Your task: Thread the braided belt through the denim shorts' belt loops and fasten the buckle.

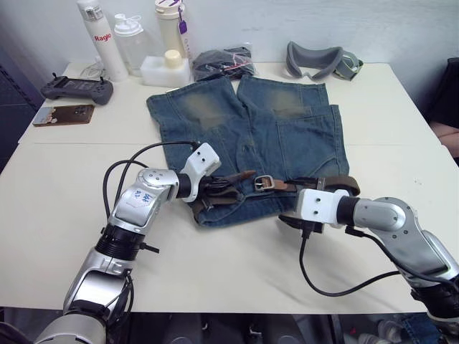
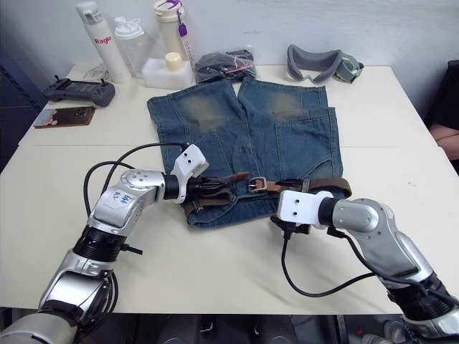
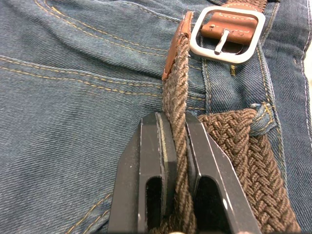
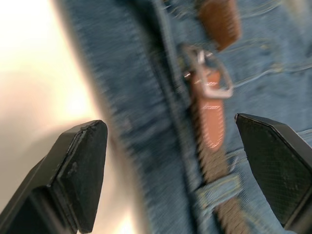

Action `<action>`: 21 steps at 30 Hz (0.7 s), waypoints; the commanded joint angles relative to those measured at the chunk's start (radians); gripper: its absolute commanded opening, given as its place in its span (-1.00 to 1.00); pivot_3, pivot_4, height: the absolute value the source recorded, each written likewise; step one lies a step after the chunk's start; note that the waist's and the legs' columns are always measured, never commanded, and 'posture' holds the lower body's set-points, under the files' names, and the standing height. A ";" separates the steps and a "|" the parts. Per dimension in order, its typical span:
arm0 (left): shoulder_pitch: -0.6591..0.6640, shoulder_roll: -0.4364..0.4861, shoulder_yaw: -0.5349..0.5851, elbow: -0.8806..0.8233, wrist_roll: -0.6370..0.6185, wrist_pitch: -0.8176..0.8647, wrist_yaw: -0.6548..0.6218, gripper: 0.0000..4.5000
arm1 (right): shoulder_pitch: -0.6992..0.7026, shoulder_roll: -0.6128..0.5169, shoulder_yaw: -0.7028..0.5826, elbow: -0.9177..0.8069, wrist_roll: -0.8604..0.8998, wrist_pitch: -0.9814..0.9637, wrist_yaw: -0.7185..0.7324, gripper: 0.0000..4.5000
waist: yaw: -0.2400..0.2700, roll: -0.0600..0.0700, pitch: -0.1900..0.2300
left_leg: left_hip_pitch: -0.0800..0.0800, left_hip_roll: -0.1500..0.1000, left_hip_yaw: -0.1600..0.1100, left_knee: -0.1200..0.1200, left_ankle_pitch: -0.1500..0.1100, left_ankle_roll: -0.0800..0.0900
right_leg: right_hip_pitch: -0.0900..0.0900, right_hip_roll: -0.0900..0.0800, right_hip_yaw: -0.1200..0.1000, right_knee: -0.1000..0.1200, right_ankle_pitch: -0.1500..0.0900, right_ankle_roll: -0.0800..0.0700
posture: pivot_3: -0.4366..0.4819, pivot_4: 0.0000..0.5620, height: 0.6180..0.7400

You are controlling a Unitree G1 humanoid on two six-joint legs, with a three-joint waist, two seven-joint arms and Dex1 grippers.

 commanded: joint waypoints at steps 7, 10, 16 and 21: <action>-0.011 0.008 0.000 -0.028 0.011 -0.028 -0.008 -1.00 | -0.082 0.069 0.079 0.194 -0.145 -0.129 -0.059 0.98 | -0.004 0.000 0.000 | 0.000 0.000 0.000 0.002 0.000 0.000 | 0.000 0.000 0.000 0.001 0.000 0.000 | -0.05 -0.47 0.03; -0.009 0.009 0.009 -0.032 0.008 -0.023 -0.005 -1.00 | -0.106 0.091 0.078 0.233 -0.163 -0.135 -0.077 0.98 | -0.009 -0.002 -0.001 | 0.001 0.001 -0.001 0.003 0.000 0.000 | 0.001 0.001 -0.001 0.002 0.000 0.000 | -0.05 -0.47 0.03; 0.012 0.011 0.025 -0.049 0.001 -0.007 0.011 -1.00 | -0.124 0.143 0.031 0.239 -0.108 -0.087 -0.088 0.63 | -0.020 -0.003 -0.002 | 0.001 0.001 -0.003 0.004 0.000 0.000 | 0.003 0.000 -0.003 0.003 0.000 0.000 | -0.05 -0.47 0.03; 0.023 0.005 0.027 -0.054 0.001 -0.005 0.020 -1.00 | -0.183 0.118 0.018 0.241 -0.078 -0.048 -0.017 0.27 | -0.020 -0.003 -0.002 | 0.000 0.001 -0.004 0.004 0.000 0.000 | 0.002 0.000 -0.003 0.003 0.000 -0.001 | -0.05 -0.47 0.03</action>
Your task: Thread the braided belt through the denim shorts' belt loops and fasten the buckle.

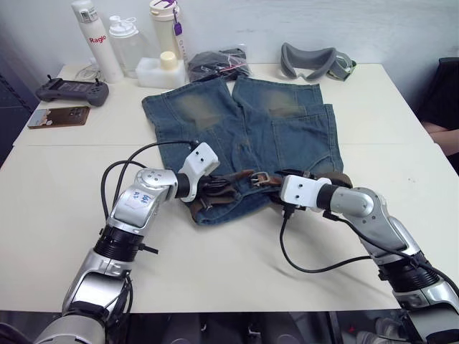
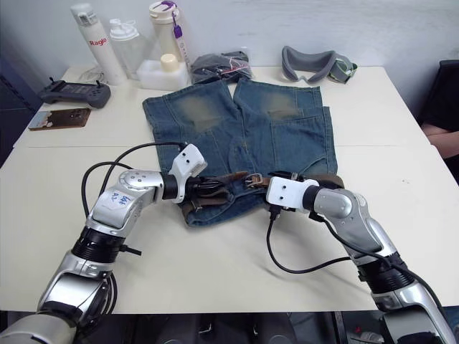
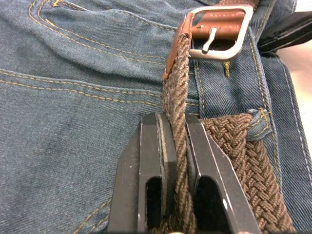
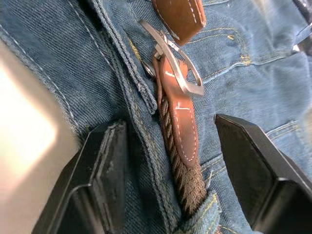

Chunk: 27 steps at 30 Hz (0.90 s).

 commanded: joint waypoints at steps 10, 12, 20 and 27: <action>0.025 -0.013 0.022 -0.049 -0.007 -0.001 0.036 -1.00 | -0.136 -0.044 -0.018 0.065 0.086 0.100 0.197 -0.15 | -0.001 0.000 0.000 | -0.001 0.000 -0.001 0.000 0.000 0.000 | 0.000 0.000 -0.001 0.000 0.000 0.000 | -0.05 -0.47 0.03; 0.035 -0.013 0.026 -0.062 -0.009 0.005 0.046 -1.00 | -0.155 -0.035 -0.003 0.111 0.074 0.070 0.200 -0.15 | -0.001 0.000 0.000 | -0.001 0.000 -0.001 0.000 0.000 0.000 | 0.000 0.000 -0.001 0.000 0.000 0.000 | -0.05 -0.47 0.03; 0.064 -0.003 0.050 -0.097 -0.014 0.022 0.076 -1.00 | -0.208 0.015 0.031 0.225 0.060 -0.009 0.203 -0.15 | -0.002 0.000 0.000 | -0.001 0.000 -0.001 0.000 0.000 0.000 | -0.001 0.000 -0.002 0.000 0.000 0.000 | -0.05 -0.47 0.03; 0.089 -0.003 0.106 -0.134 -0.047 0.103 0.116 -1.00 | -0.243 0.033 0.010 0.264 0.106 0.028 0.257 -0.39 | -0.003 0.000 0.000 | -0.002 0.000 -0.001 0.000 0.000 0.000 | -0.001 -0.001 -0.002 0.000 0.000 -0.001 | -0.05 -0.47 0.03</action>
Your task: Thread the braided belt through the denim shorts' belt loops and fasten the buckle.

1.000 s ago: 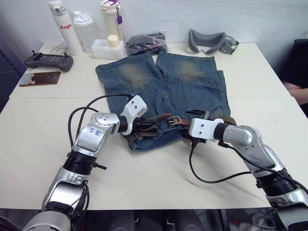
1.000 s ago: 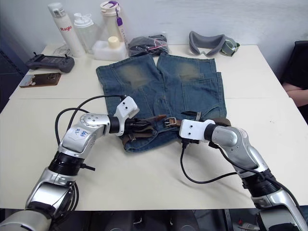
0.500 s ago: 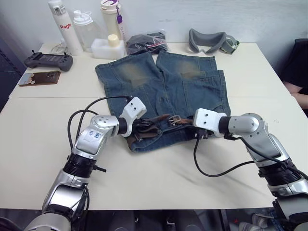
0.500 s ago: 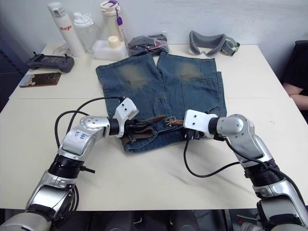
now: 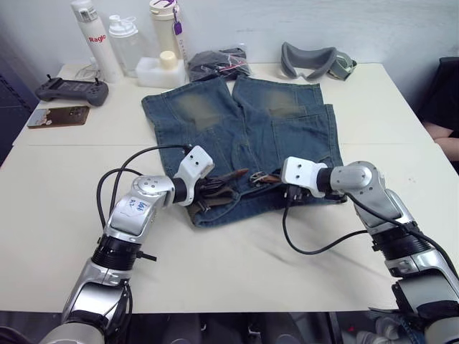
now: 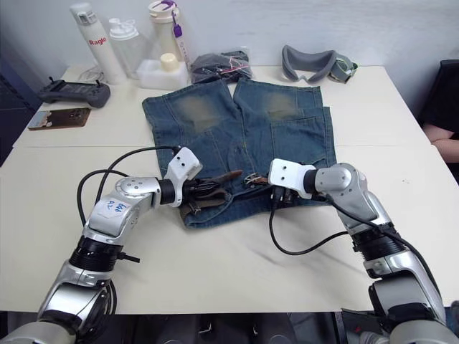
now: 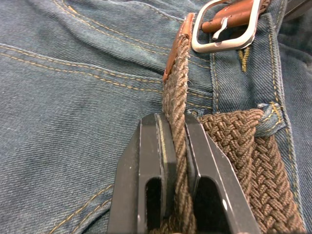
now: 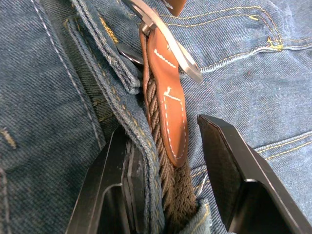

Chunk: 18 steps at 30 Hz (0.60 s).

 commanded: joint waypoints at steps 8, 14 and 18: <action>0.026 0.009 0.116 -0.104 -0.106 0.093 0.008 -1.00 | -0.131 -0.011 -0.059 -0.006 0.231 0.563 0.204 -0.98 | 0.001 0.000 0.000 | 0.000 0.000 -0.001 0.000 0.000 0.000 | 0.000 0.000 -0.001 0.000 0.000 0.000 | -0.05 -0.47 0.03; 0.033 -0.037 0.095 -0.154 -0.154 0.110 0.016 -1.00 | -0.195 0.005 -0.095 -0.015 0.325 0.852 0.170 -0.98 | 0.002 0.000 0.000 | -0.002 0.000 -0.002 0.000 0.000 0.001 | -0.001 -0.001 -0.001 -0.001 0.000 -0.001 | -0.05 -0.47 0.03; 0.011 -0.092 0.093 -0.178 -0.178 0.131 0.044 -1.00 | -0.188 0.013 -0.114 -0.053 0.361 0.924 0.127 -0.98 | 0.002 0.000 0.000 | -0.002 -0.001 -0.002 0.000 0.000 0.001 | -0.001 -0.002 -0.002 -0.001 0.000 0.000 | -0.05 -0.47 0.03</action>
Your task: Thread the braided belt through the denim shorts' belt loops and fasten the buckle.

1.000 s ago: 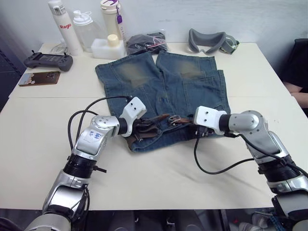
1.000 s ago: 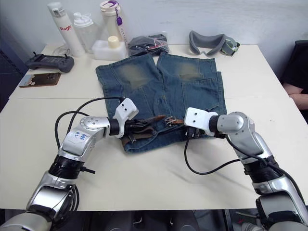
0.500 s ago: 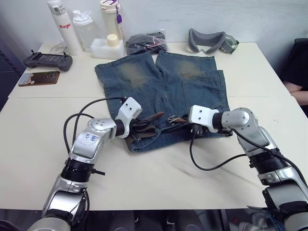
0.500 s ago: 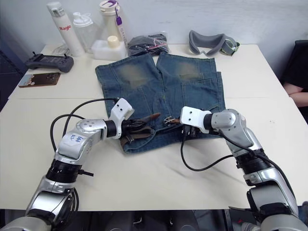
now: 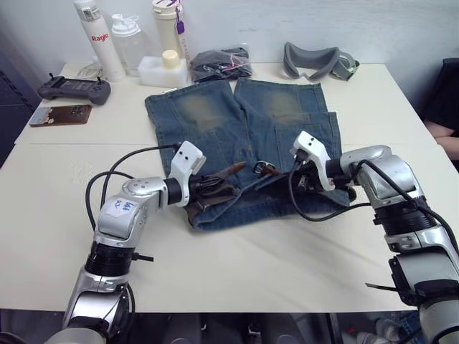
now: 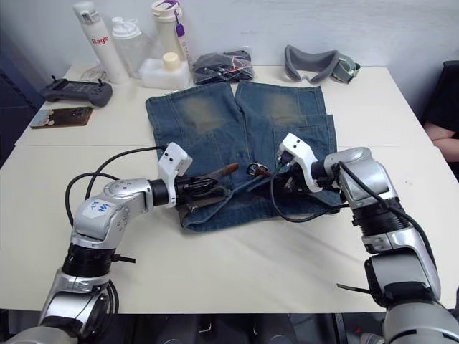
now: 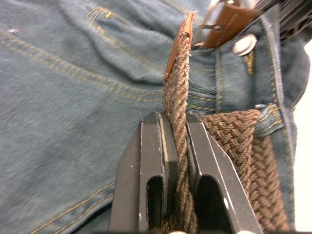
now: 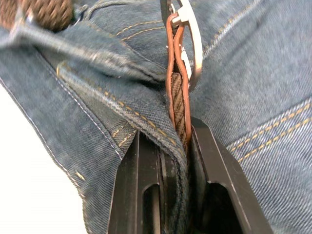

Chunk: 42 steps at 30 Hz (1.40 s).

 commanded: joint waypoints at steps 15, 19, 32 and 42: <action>-0.094 -0.063 -0.071 0.056 0.042 -0.060 0.057 -1.00 | 0.002 -0.015 -0.111 -0.272 0.161 0.178 -0.142 -0.98 | -0.001 0.000 0.000 | 0.000 0.000 0.000 -0.001 0.000 0.000 | -0.001 0.000 0.000 0.000 0.000 0.000 | -0.05 -0.47 0.03; -0.095 -0.068 -0.083 0.056 0.041 -0.058 0.056 -1.00 | 0.001 -0.015 -0.117 -0.286 0.176 0.177 -0.170 -0.98 | -0.001 0.000 0.000 | 0.000 0.000 0.000 -0.001 0.000 0.000 | -0.001 0.000 0.000 0.000 0.000 0.000 | -0.05 -0.47 0.03; -0.159 -0.117 -0.140 0.132 0.089 -0.109 0.076 -1.00 | 0.099 -0.104 0.088 -0.429 0.015 -0.090 -0.210 -0.98 | 0.000 0.000 0.000 | 0.000 0.000 0.000 -0.001 0.000 0.000 | -0.001 0.000 0.000 -0.001 0.000 0.000 | -0.05 -0.47 0.03; -0.195 -0.240 -0.218 0.216 0.137 -0.176 0.076 -1.00 | 0.203 -0.181 0.092 -0.486 -0.091 -0.346 -0.201 -0.98 | 0.001 0.000 0.000 | 0.000 -0.001 0.000 -0.001 0.000 0.000 | -0.001 -0.001 0.000 -0.001 0.000 0.000 | -0.05 -0.47 0.03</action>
